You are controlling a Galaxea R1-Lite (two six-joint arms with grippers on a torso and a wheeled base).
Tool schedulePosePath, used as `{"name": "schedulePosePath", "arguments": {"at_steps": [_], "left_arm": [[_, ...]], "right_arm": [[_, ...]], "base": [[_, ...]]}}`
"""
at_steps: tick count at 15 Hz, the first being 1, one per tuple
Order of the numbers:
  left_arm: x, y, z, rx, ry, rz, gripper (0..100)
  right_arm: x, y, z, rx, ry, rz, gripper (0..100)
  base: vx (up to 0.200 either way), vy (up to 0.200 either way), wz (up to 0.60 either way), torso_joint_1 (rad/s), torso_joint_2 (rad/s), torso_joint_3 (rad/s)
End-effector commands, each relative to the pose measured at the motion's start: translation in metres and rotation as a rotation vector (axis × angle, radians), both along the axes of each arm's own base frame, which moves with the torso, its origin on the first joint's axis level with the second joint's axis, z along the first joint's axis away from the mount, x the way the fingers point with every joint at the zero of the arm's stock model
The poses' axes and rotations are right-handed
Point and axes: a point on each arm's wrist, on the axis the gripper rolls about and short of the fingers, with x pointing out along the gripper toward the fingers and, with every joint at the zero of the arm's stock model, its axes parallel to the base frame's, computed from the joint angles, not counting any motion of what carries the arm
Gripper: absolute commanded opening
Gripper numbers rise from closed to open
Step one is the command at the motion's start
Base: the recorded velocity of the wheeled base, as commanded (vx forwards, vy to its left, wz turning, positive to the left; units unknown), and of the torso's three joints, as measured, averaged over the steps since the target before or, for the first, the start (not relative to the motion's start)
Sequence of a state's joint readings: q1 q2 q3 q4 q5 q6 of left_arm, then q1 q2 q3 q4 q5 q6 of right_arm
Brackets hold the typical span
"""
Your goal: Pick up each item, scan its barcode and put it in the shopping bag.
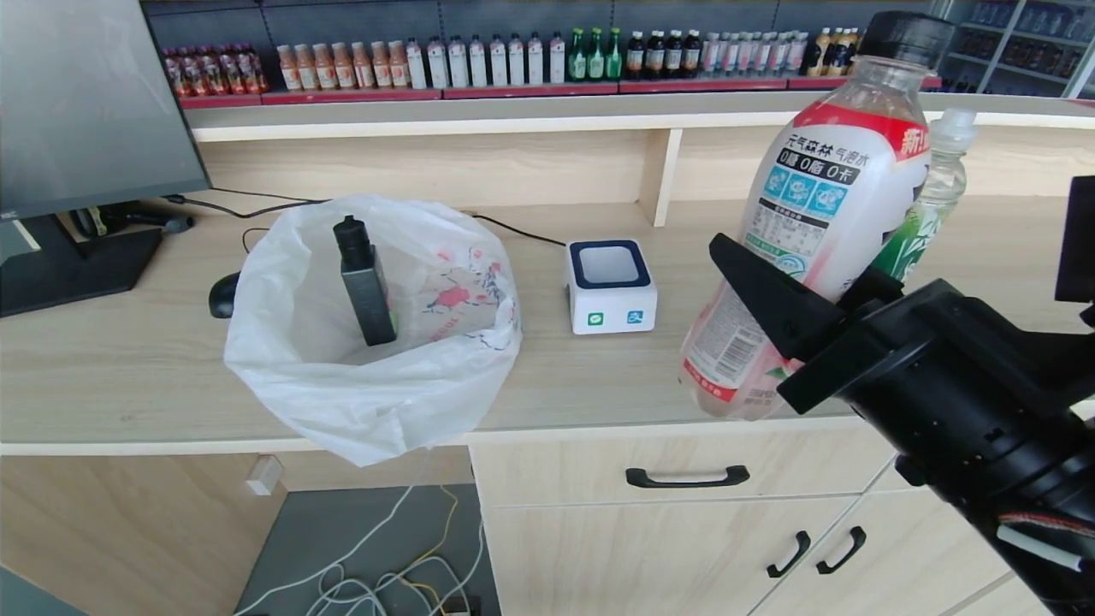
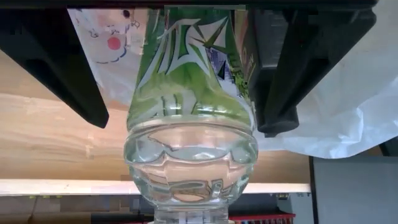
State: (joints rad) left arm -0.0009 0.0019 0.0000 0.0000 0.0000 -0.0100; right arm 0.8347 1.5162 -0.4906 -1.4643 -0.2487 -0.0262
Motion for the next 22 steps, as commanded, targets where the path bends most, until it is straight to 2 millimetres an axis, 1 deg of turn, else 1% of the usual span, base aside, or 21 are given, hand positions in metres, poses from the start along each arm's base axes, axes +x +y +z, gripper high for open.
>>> {"name": "schedulePosePath", "arguments": {"at_steps": [1,2,5,7,8,10,11,13,14,16,18,19,21,22], "left_arm": [[0.0,0.0,0.0,-0.001,0.0,-0.001,100],[0.0,0.0,0.0,-0.001,0.0,-0.001,100],[0.0,0.0,0.0,0.002,0.0,-0.001,100],[0.0,0.0,0.0,0.002,0.0,-0.001,100],[0.0,0.0,0.0,0.002,0.0,-0.001,100],[0.0,0.0,0.0,0.002,0.0,-0.001,100],[0.0,0.0,0.0,0.002,0.0,-0.001,100],[0.0,0.0,0.0,0.002,0.0,-0.001,100],[0.0,0.0,0.0,0.002,0.0,-0.001,100],[0.0,0.0,0.0,0.002,0.0,-0.001,100],[0.0,0.0,0.0,0.002,0.0,-0.001,100],[0.0,0.0,0.0,0.002,0.0,-0.001,100],[0.0,0.0,0.0,0.002,0.0,-0.001,100],[0.0,0.0,0.0,0.002,0.0,-0.001,100]], "right_arm": [[-0.001,-0.001,0.001,0.006,-0.002,0.001,0],[-0.001,-0.003,0.005,0.007,-0.017,-0.006,0],[0.002,-0.009,0.005,-0.017,-0.029,-0.045,0],[0.017,-0.02,0.009,-0.054,-0.069,-0.109,0],[0.023,-0.022,0.007,-0.088,-0.09,-0.087,0],[0.043,-0.031,0.006,-0.161,-0.138,-0.108,0],[0.053,-0.032,0.006,-0.176,-0.153,-0.11,0],[0.081,-0.025,0.011,-0.17,-0.225,-0.13,0],[0.094,-0.023,0.011,-0.161,-0.262,-0.155,0],[0.119,-0.02,0.006,-0.218,-0.3,-0.149,0],[0.144,-0.032,0.006,-0.314,-0.389,-0.162,0],[0.153,-0.036,0.009,-0.36,-0.45,-0.167,0],[0.171,-0.033,0.007,-0.434,-0.539,-0.143,0],[0.177,-0.032,0.006,-0.455,-0.56,-0.145,0]], "base": [[0.0,0.2,0.0,0.002,-0.01,-0.007],[0.0,0.2,0.0,-0.002,0.01,0.002],[0.0,0.2,0.0,0.002,0.0,0.004],[0.0,0.0,0.0,0.0,0.0,0.0],[0.0,0.0,0.0,0.0,0.0,0.0],[0.0,0.0,0.0,0.0,0.0,0.0],[0.0,0.0,0.0,0.0,0.0,0.0],[0.0,0.0,0.0,0.0,0.0,0.0],[0.0,0.0,0.0,0.0,0.0,0.0],[0.0,0.0,0.0,0.0,0.0,0.0],[0.0,0.0,0.0,0.0,0.0,0.0],[0.0,0.0,0.0,0.0,0.0,0.0],[0.0,0.0,0.0,0.0,0.0,0.0],[0.0,0.0,0.0,0.0,0.0,0.0]]}}
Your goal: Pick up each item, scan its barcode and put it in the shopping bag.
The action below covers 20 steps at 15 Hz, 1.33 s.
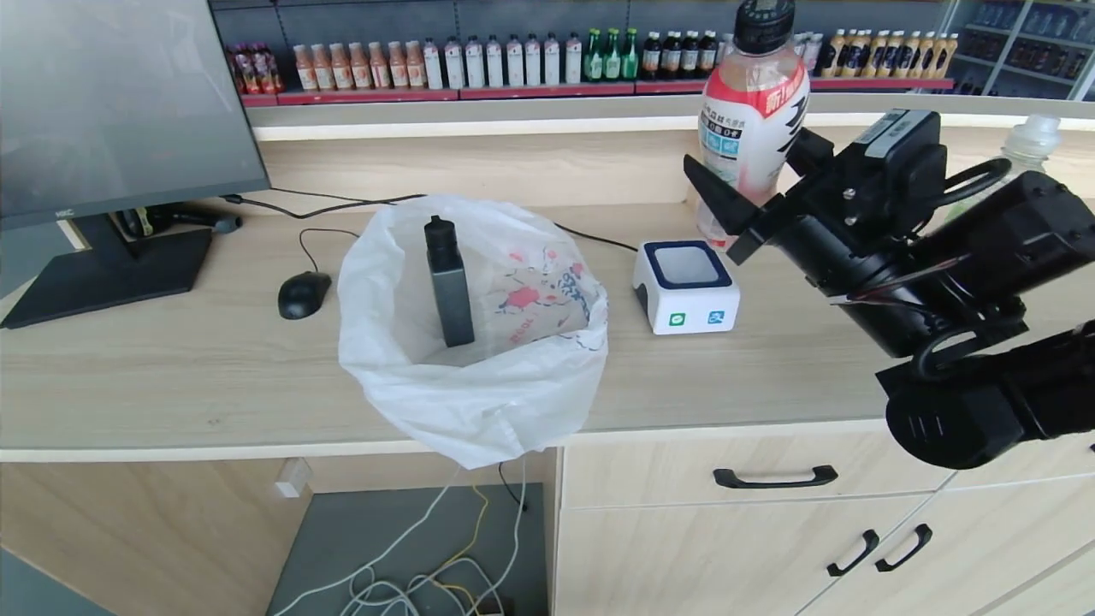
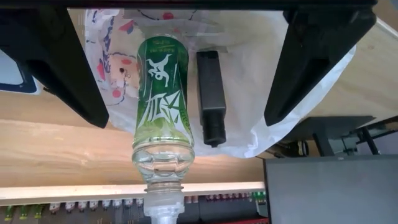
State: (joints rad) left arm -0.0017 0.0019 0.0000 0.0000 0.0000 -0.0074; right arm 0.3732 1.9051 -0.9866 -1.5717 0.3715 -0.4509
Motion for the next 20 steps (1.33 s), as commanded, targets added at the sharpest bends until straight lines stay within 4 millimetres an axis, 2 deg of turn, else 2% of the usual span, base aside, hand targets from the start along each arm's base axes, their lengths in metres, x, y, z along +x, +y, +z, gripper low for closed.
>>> {"name": "schedulePosePath", "arguments": {"at_steps": [1,8,15,20], "left_arm": [[0.0,0.0,0.0,0.0,0.0,0.0,100],[0.0,0.0,0.0,0.0,0.0,0.0,100],[0.0,0.0,0.0,0.0,0.0,0.0,100],[0.0,0.0,0.0,0.0,0.0,0.0,100]], "right_arm": [[0.023,0.003,-0.014,-0.048,-0.011,-0.01,0],[0.041,-0.018,-0.025,-0.206,-0.106,-0.025,0],[0.053,-0.013,-0.044,-0.308,-0.141,0.04,0],[0.072,-0.008,-0.043,-0.316,-0.203,0.066,0]], "base": [[0.0,0.0,0.0,0.0,0.0,0.0],[0.0,0.0,0.0,0.0,0.0,0.0],[0.0,0.0,0.0,0.0,0.0,0.0],[0.0,0.0,0.0,0.0,0.0,0.0]]}}
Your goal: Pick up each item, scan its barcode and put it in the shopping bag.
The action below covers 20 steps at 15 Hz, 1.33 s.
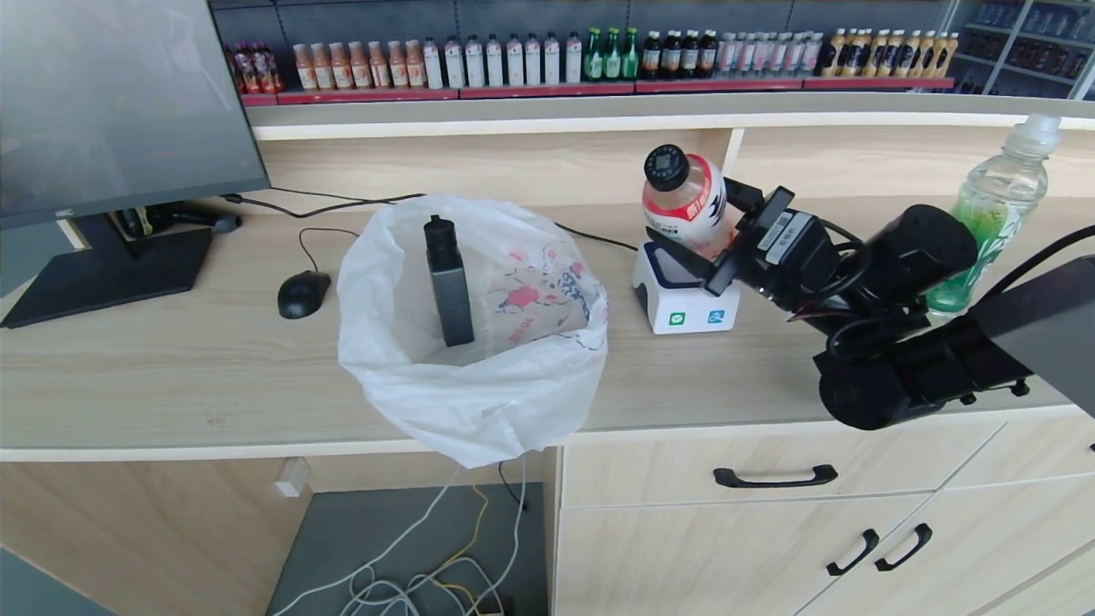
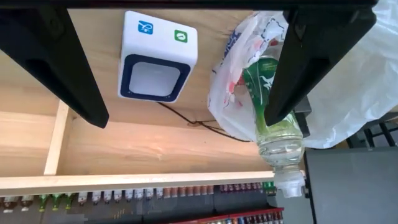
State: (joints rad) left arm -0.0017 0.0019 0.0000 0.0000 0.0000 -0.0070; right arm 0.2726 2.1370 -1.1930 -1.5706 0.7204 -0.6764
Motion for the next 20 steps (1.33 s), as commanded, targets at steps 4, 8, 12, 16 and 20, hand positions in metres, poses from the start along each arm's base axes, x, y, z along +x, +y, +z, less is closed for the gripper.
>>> {"name": "schedulePosePath", "arguments": {"at_steps": [4,8,12,16,20], "left_arm": [[0.0,0.0,0.0,-0.001,0.0,0.0,100],[0.0,0.0,0.0,-0.001,0.0,0.0,100],[0.0,0.0,0.0,-0.001,0.0,0.0,100],[0.0,0.0,0.0,-0.001,0.0,0.0,100],[0.0,0.0,0.0,-0.001,0.0,0.0,100]], "right_arm": [[0.014,0.001,-0.008,-0.016,-0.012,0.02,0],[0.015,0.002,-0.008,-0.017,-0.014,0.022,0],[0.015,0.002,-0.007,-0.015,-0.016,0.022,0],[0.015,0.002,-0.008,-0.013,-0.012,0.018,0],[0.009,0.005,0.001,-0.004,-0.031,0.027,0]], "base": [[0.0,0.0,0.0,0.0,0.0,0.0],[0.0,0.0,0.0,0.0,0.0,0.0],[0.0,0.0,0.0,0.0,0.0,0.0],[0.0,0.0,0.0,0.0,0.0,0.0],[0.0,0.0,0.0,0.0,0.0,0.0]]}}
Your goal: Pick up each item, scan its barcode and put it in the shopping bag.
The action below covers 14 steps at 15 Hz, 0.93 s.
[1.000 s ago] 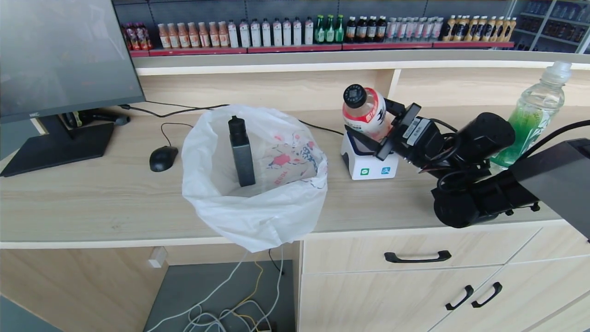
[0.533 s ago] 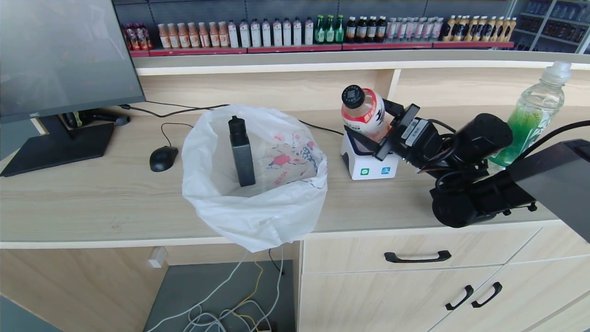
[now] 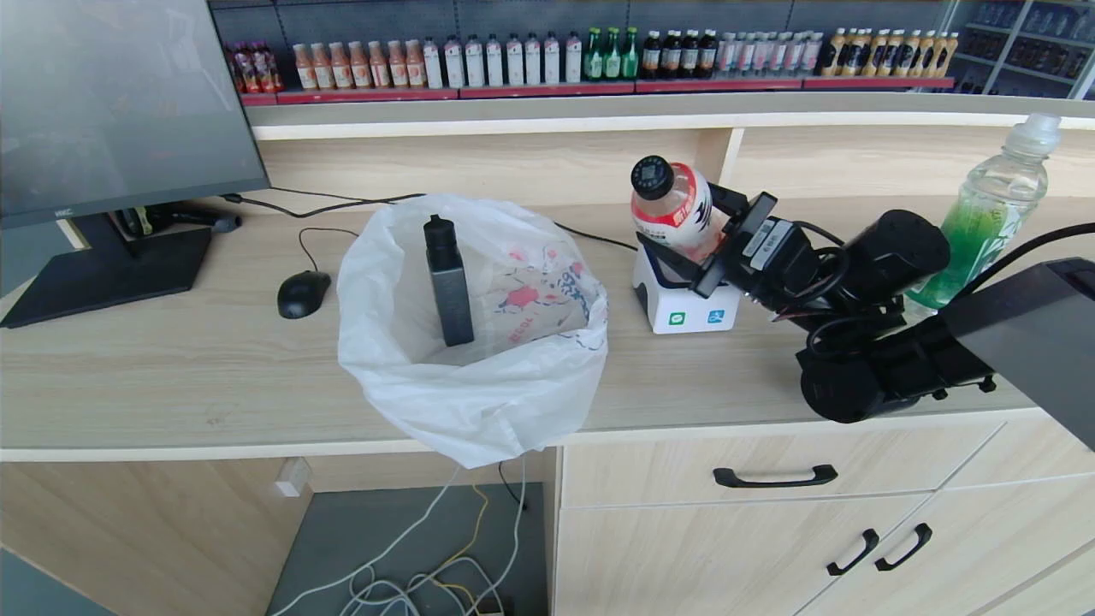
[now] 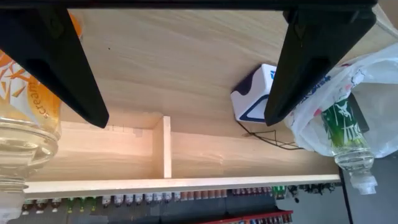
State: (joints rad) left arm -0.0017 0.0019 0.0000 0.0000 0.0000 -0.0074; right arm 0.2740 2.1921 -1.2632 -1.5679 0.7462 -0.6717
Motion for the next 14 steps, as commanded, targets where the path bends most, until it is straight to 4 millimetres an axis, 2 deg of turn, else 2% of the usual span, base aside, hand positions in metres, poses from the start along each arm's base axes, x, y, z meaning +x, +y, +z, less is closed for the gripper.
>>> {"name": "schedulePosePath", "arguments": {"at_steps": [1,6,9,14], "left_arm": [[0.0,0.0,0.0,0.0,0.0,0.0,100],[0.0,0.0,0.0,0.0,0.0,0.0,100],[0.0,0.0,0.0,0.0,0.0,0.0,100],[0.0,0.0,0.0,0.0,0.0,0.0,100]], "right_arm": [[-0.008,0.003,0.012,0.01,-0.028,0.008,0],[-0.026,0.005,0.022,0.035,-0.002,0.015,0],[-0.048,0.008,0.027,0.107,0.081,-0.013,0],[-0.092,0.042,0.038,0.342,0.266,-0.029,0]], "base": [[0.0,0.0,0.0,0.0,0.0,0.0],[0.0,0.0,0.0,0.0,0.0,0.0],[0.0,0.0,0.0,0.0,0.0,0.0],[0.0,0.0,0.0,0.0,0.0,0.0]]}}
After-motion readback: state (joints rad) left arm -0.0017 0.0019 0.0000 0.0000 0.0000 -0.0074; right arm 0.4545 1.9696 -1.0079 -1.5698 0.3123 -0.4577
